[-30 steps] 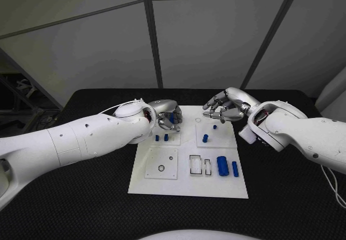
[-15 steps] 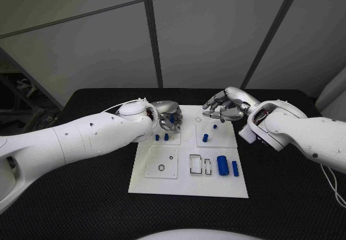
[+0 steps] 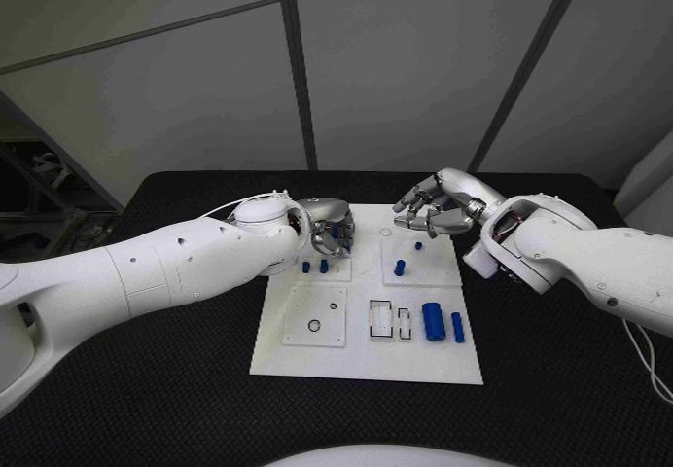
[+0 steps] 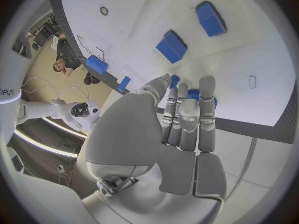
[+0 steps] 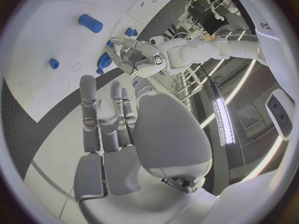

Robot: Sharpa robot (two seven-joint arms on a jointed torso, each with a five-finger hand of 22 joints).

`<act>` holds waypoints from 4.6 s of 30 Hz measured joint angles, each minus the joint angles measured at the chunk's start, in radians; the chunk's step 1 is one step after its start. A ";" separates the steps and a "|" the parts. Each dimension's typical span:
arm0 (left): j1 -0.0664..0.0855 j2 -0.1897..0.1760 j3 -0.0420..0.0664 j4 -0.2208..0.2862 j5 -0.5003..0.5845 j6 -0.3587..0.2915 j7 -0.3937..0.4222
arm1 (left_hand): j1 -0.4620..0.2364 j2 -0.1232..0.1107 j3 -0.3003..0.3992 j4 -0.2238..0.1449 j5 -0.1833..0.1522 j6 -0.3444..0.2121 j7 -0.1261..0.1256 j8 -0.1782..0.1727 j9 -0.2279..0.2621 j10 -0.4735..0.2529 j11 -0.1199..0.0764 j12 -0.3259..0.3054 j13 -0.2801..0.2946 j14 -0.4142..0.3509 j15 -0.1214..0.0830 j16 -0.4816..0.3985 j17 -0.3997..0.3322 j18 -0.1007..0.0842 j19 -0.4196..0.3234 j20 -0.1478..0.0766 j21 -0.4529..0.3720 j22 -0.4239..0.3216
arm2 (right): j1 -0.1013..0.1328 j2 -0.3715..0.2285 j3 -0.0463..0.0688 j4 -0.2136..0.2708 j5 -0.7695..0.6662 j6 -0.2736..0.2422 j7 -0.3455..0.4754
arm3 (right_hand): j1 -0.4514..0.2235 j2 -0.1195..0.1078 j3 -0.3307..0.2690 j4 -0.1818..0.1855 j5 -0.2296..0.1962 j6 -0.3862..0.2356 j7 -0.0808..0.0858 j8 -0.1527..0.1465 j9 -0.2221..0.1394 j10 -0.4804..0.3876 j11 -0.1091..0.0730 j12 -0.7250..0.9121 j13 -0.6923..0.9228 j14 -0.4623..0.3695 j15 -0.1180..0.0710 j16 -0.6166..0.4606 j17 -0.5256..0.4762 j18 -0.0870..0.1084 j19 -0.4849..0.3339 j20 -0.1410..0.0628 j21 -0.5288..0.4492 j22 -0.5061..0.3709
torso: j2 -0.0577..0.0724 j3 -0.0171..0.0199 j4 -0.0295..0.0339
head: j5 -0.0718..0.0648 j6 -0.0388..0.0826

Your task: Assemble the parts on the task board

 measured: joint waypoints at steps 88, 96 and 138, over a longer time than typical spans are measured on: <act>-0.010 -0.146 0.049 0.075 0.052 0.020 -0.007 | -0.022 -0.021 0.176 -0.085 -0.018 0.084 0.016 -0.102 -0.027 0.127 0.005 -0.176 -0.051 0.046 0.003 0.054 0.029 -0.047 0.050 -0.003 0.165 0.148 | 0.000 0.000 0.000 -0.007 -0.002 0.000 0.000 | 0.000 0.000 0.008 -0.002 0.043 0.000 0.000 0.000 0.000 0.018 -0.004 -0.016 -0.020 0.000 0.000 -0.003 -0.003 0.000 0.000 0.000 -0.008 -0.001 | 0.000 0.0001 -0.0007 | 0.015 0.008; -0.012 -0.138 0.049 0.067 0.054 0.030 -0.008 | -0.026 -0.017 0.176 -0.085 -0.018 0.084 0.016 -0.106 -0.025 0.131 0.007 -0.180 -0.052 0.046 0.003 0.054 0.028 -0.047 0.050 -0.003 0.165 0.148 | 0.000 0.001 0.000 -0.007 -0.002 0.000 0.000 | 0.000 0.000 0.008 -0.002 0.043 0.000 0.000 0.000 0.000 0.018 -0.004 -0.016 -0.020 0.000 0.000 -0.003 -0.003 0.000 0.000 0.000 -0.008 -0.001 | 0.000 0.0002 -0.0006 | 0.013 0.009; -0.014 -0.124 0.047 0.053 0.067 0.063 -0.010 | -0.061 -0.045 0.171 -0.091 -0.023 0.020 0.023 -0.179 -0.034 0.131 0.011 -0.219 -0.050 0.036 0.006 0.044 -0.020 -0.047 0.042 0.004 0.134 0.142 | 0.000 0.001 0.000 -0.008 -0.002 0.001 -0.001 | 0.000 0.000 0.011 0.001 0.046 0.000 0.000 0.000 -0.001 0.018 -0.004 -0.030 -0.028 0.000 0.000 -0.009 -0.007 0.000 0.000 0.000 -0.012 -0.005 | -0.001 -0.0001 0.0002 | 0.009 0.006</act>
